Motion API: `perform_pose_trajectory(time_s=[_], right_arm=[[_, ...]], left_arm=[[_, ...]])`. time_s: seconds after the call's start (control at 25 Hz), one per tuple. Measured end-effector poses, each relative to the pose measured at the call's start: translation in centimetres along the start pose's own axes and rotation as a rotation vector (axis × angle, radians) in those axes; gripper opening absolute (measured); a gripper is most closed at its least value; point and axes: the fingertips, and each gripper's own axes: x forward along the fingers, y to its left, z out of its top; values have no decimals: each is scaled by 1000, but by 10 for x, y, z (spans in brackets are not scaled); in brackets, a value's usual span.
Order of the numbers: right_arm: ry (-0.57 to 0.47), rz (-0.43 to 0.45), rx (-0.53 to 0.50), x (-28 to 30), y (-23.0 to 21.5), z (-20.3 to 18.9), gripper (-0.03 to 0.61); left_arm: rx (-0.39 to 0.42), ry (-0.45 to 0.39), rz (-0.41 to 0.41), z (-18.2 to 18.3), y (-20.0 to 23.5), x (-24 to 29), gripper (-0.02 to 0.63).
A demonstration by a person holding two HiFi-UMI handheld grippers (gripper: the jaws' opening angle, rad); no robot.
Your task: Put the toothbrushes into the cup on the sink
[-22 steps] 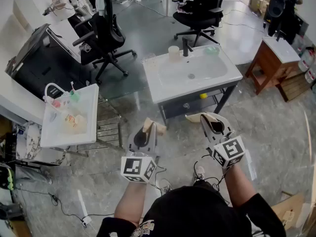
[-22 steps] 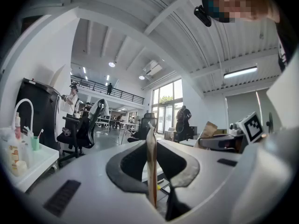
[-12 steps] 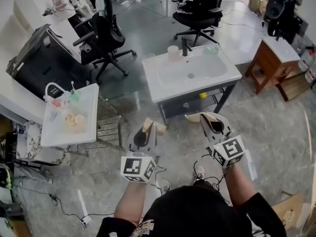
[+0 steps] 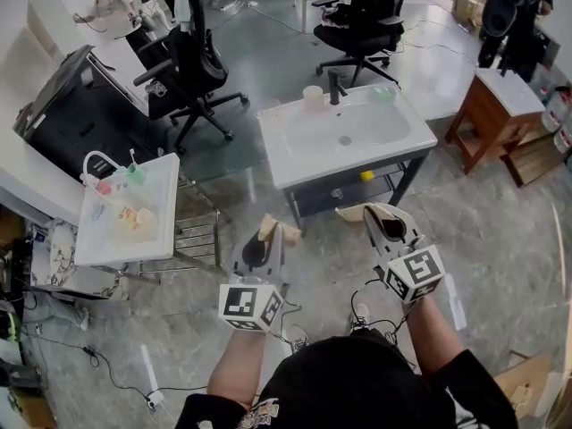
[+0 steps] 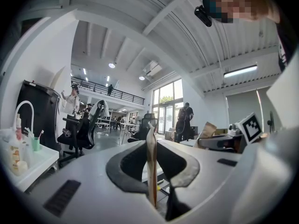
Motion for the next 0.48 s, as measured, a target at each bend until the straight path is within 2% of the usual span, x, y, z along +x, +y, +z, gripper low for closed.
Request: perform_pose_trajectory(time_s=[0.48], right_arm=[[-7,32,5,-4,-39,-1,43]], left_arm=[[-2,0,21,-7,-27,31,61]])
